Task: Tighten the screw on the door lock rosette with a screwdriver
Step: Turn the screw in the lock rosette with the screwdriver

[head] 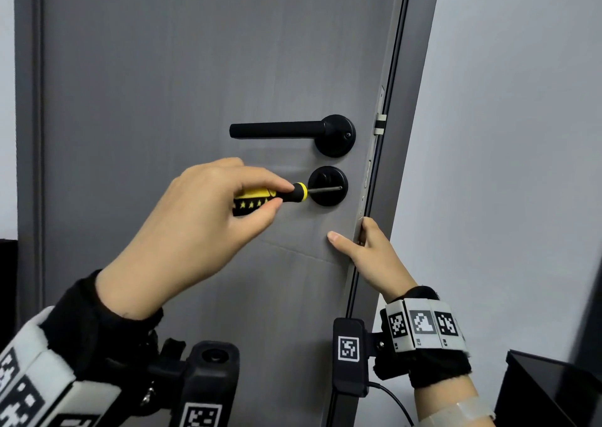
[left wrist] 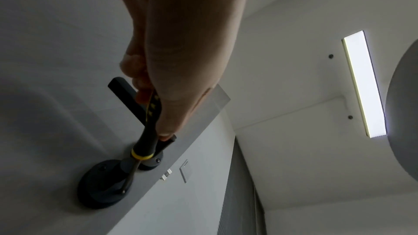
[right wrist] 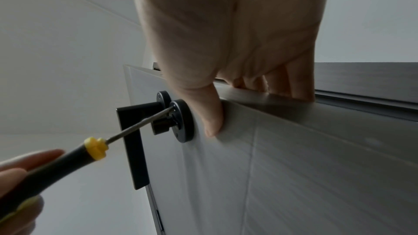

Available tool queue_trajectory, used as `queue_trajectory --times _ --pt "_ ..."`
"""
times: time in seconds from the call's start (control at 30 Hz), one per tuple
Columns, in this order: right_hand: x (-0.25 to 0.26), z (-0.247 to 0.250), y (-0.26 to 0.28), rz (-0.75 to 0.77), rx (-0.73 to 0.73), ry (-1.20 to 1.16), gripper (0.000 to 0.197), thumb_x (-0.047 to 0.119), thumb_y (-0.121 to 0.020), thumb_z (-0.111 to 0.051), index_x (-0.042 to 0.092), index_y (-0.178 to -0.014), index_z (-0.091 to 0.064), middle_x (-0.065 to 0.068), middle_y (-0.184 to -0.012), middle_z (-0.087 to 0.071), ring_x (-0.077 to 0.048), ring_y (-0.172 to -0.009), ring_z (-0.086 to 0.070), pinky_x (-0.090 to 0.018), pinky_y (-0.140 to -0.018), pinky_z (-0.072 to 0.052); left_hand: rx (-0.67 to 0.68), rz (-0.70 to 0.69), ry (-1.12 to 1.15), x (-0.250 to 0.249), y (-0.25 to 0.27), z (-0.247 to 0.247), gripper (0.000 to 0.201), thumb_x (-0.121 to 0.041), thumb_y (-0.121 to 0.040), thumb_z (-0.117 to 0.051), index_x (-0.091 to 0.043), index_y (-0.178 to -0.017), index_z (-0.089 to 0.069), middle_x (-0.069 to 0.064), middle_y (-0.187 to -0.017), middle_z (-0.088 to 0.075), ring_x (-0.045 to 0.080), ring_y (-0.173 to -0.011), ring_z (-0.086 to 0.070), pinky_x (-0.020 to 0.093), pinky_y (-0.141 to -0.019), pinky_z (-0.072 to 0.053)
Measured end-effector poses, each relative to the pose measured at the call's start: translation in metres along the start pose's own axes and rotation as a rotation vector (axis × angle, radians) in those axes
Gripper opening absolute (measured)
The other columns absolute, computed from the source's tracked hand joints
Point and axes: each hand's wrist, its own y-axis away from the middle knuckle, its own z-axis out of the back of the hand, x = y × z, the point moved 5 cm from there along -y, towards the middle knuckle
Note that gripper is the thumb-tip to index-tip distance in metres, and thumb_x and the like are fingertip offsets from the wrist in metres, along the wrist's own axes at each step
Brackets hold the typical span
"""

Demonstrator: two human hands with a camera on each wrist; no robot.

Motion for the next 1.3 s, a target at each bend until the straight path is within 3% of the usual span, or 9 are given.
queue_trajectory --times 0.2,0.3,0.5,0.6,0.7,0.8,1.0,1.23,1.3 --pt "-0.002 -0.001 0.0 -0.004 -0.002 -0.033 0.042 0.039 -0.077 -0.067 0.022 -0.111 -0.052 0.004 -0.115 -0.065 -0.019 -0.11 -0.061 -0.045 -0.1 -0.047 -0.052 0.347 0.19 0.013 0.005 -0.007 0.025 -0.035 -0.078 -0.069 -0.032 -0.101 -0.058 -0.004 -0.081 -0.062 0.01 -0.061 -0.051 0.023 -0.052 -0.033" --pt "-0.003 -0.001 0.0 0.001 -0.001 -0.04 0.047 0.042 -0.073 -0.068 0.021 -0.112 -0.053 0.005 -0.116 -0.066 -0.018 -0.11 -0.061 -0.045 -0.1 -0.048 -0.031 0.45 0.29 0.019 0.006 -0.008 0.017 -0.034 -0.082 -0.062 -0.026 -0.096 -0.059 -0.004 -0.074 -0.057 0.015 -0.054 -0.046 0.027 -0.049 -0.031" --pt "-0.001 -0.001 0.001 0.002 -0.011 -0.029 0.04 0.036 -0.079 -0.067 0.02 -0.111 -0.052 0.004 -0.115 -0.065 -0.018 -0.109 -0.062 -0.045 -0.1 -0.048 -0.073 0.459 0.57 0.016 0.004 -0.004 0.012 -0.031 -0.076 -0.072 -0.02 -0.08 -0.072 -0.002 -0.062 -0.051 0.016 -0.061 -0.043 0.03 -0.064 -0.036" --pt "0.001 0.0 0.002 0.011 -0.01 -0.018 0.04 0.035 -0.079 -0.067 0.018 -0.112 -0.052 0.003 -0.116 -0.065 -0.018 -0.11 -0.061 -0.044 -0.1 -0.047 -0.044 0.458 0.623 0.009 0.004 -0.008 0.017 -0.035 -0.081 -0.066 -0.019 -0.081 -0.069 0.0 -0.061 -0.063 0.012 -0.051 -0.045 0.021 -0.052 -0.04" --pt "0.001 0.0 0.002 0.014 -0.009 -0.016 0.04 0.034 -0.081 -0.066 0.017 -0.113 -0.051 0.003 -0.117 -0.064 -0.018 -0.11 -0.06 -0.043 -0.1 -0.047 -0.041 0.407 0.612 0.001 0.004 -0.012 0.029 -0.044 -0.086 -0.056 -0.017 -0.082 -0.068 0.005 -0.055 -0.069 0.012 -0.036 -0.037 0.012 -0.037 -0.031" --pt "0.0 0.0 0.002 0.019 -0.006 -0.015 0.037 0.034 -0.082 -0.065 0.019 -0.112 -0.049 0.003 -0.118 -0.063 -0.018 -0.111 -0.06 -0.043 -0.101 -0.047 -0.099 0.319 0.519 -0.002 0.002 -0.011 0.024 -0.034 -0.087 -0.056 -0.018 -0.075 -0.069 0.0 -0.045 -0.059 0.008 -0.036 -0.035 0.011 -0.037 -0.029" --pt "-0.003 0.0 -0.002 0.008 -0.006 0.0 0.041 0.039 -0.08 -0.065 0.021 -0.113 -0.049 0.003 -0.117 -0.064 -0.02 -0.11 -0.06 -0.045 -0.101 -0.046 -0.001 0.184 0.32 -0.008 -0.003 -0.008 0.01 -0.034 -0.078 -0.06 -0.028 -0.075 -0.068 -0.019 -0.051 -0.057 0.005 -0.044 -0.045 0.007 -0.041 -0.033" --pt "-0.004 0.001 -0.003 0.008 -0.004 0.003 0.042 0.039 -0.08 -0.064 0.02 -0.114 -0.049 0.005 -0.118 -0.063 -0.019 -0.112 -0.06 -0.044 -0.101 -0.046 -0.085 0.237 0.419 -0.004 -0.004 -0.015 0.015 -0.027 -0.083 -0.061 -0.022 -0.07 -0.069 -0.007 -0.045 -0.052 0.007 -0.039 -0.041 0.008 -0.038 -0.03" --pt "-0.004 0.0 -0.003 0.012 -0.006 0.01 0.041 0.041 -0.079 -0.065 0.021 -0.112 -0.049 0.006 -0.117 -0.064 -0.019 -0.112 -0.06 -0.045 -0.101 -0.046 -0.081 0.214 0.391 -0.006 -0.005 -0.014 0.014 -0.028 -0.081 -0.061 -0.023 -0.071 -0.069 -0.012 -0.047 -0.055 0.006 -0.042 -0.043 0.008 -0.039 -0.031"
